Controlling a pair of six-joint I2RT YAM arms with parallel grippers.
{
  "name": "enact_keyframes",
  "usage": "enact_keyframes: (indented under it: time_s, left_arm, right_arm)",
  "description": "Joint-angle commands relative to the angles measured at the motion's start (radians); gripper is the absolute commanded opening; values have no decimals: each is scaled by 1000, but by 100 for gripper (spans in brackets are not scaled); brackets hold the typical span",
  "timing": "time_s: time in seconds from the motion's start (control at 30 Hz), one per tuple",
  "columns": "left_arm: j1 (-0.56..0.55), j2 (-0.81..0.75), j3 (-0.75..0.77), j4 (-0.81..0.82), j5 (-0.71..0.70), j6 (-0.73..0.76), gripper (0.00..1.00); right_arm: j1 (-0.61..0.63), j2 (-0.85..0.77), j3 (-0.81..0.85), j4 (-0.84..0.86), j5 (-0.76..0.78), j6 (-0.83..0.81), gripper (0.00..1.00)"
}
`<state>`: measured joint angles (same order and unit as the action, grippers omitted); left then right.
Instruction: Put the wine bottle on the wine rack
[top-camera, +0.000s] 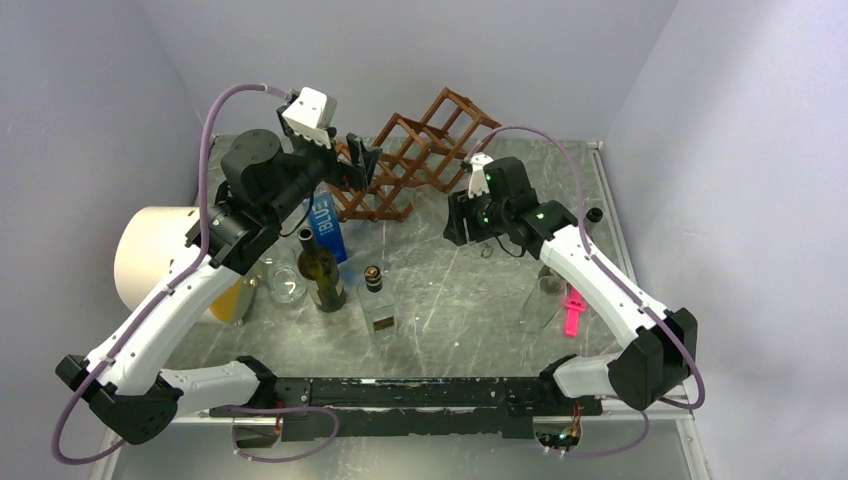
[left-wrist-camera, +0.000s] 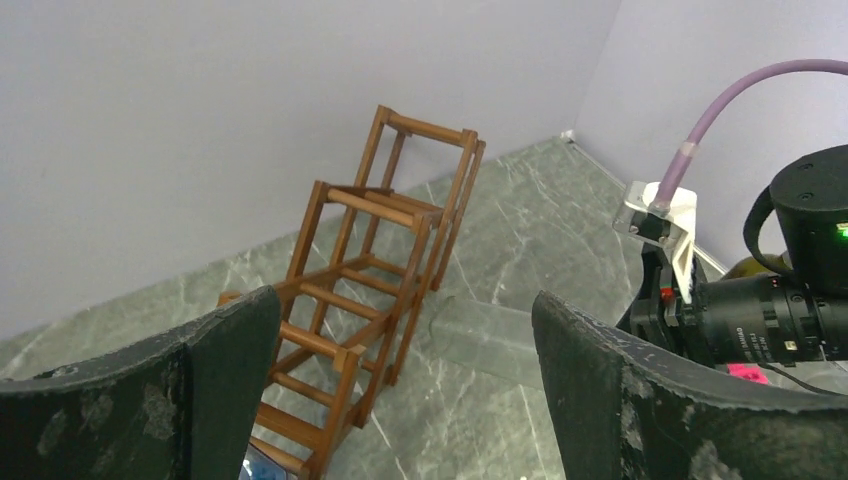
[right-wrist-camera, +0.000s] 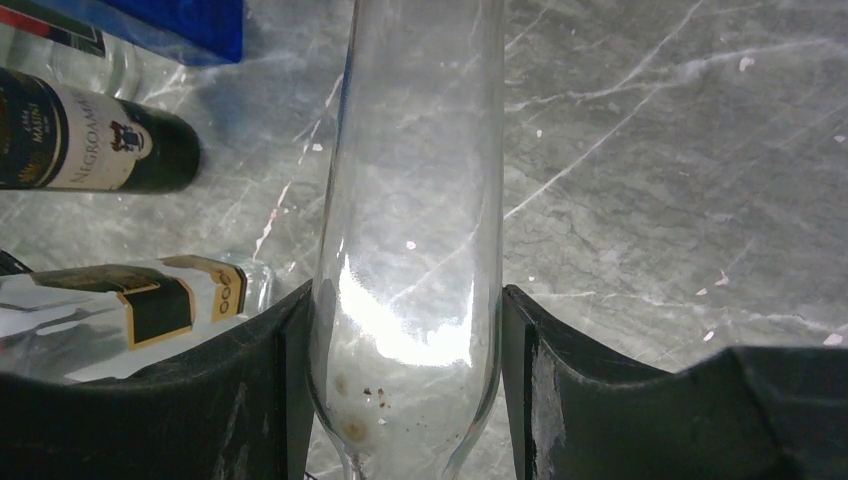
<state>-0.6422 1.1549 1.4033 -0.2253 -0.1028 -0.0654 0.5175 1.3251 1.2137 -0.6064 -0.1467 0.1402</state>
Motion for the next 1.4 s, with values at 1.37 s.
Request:
enact_keyframes:
  time_s: [1.37]
  left_arm:
    - [41,89,143,-160,164,-65,99]
  right_arm:
    - [77,304,-178,822,5,132,0]
